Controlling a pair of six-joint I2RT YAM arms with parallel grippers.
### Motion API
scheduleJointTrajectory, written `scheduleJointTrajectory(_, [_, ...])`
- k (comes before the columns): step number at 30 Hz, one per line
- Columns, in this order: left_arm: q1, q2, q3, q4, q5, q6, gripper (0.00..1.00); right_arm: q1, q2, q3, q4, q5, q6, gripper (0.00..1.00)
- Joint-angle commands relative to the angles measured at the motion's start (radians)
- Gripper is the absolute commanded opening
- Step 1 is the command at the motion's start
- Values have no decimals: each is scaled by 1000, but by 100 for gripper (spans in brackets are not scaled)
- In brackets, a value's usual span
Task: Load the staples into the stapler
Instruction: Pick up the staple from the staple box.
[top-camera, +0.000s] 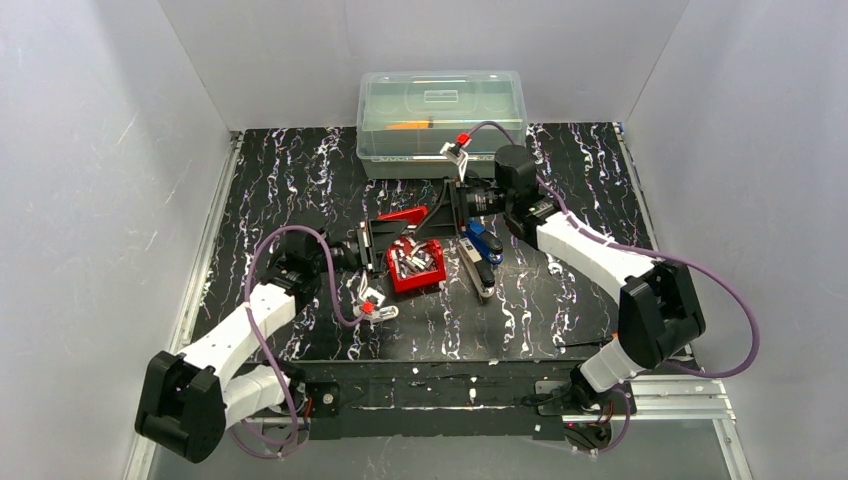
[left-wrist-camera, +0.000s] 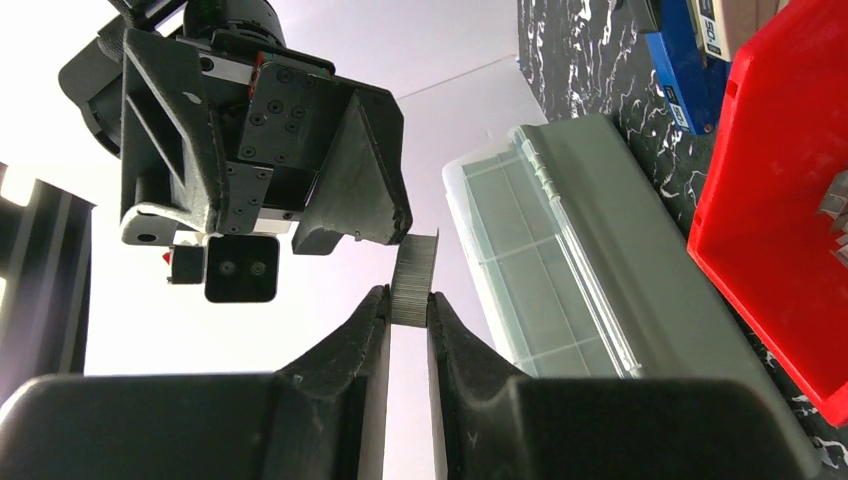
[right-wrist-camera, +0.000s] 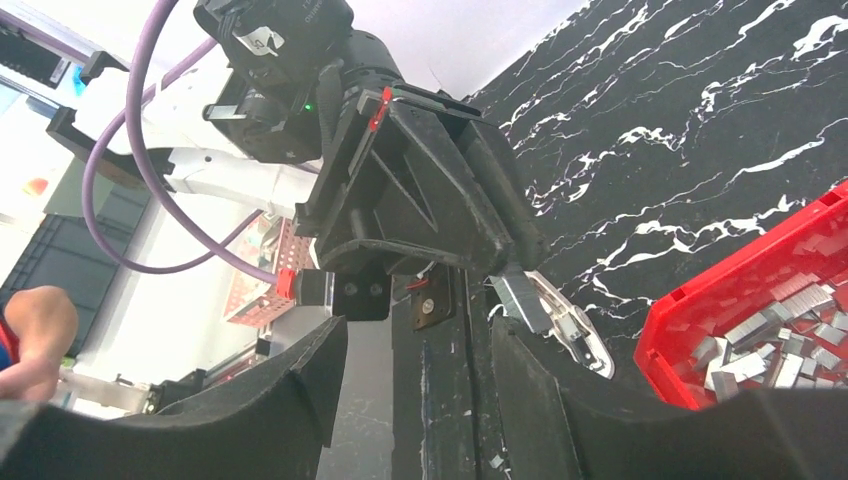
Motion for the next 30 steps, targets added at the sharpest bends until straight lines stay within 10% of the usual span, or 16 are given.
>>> scheduleJointTrajectory(1, [0, -55, -18, 21, 76, 244, 0, -28, -76, 27, -40, 7, -43, 63])
scheduleJointTrajectory(13, [1, -106, -22, 20, 195, 266, 0, -64, -67, 55, -135, -17, -94, 62])
scheduleJointTrajectory(30, [0, -110, -25, 21, 277, 249, 0, 23, 33, -2, 422, -172, 289, 48])
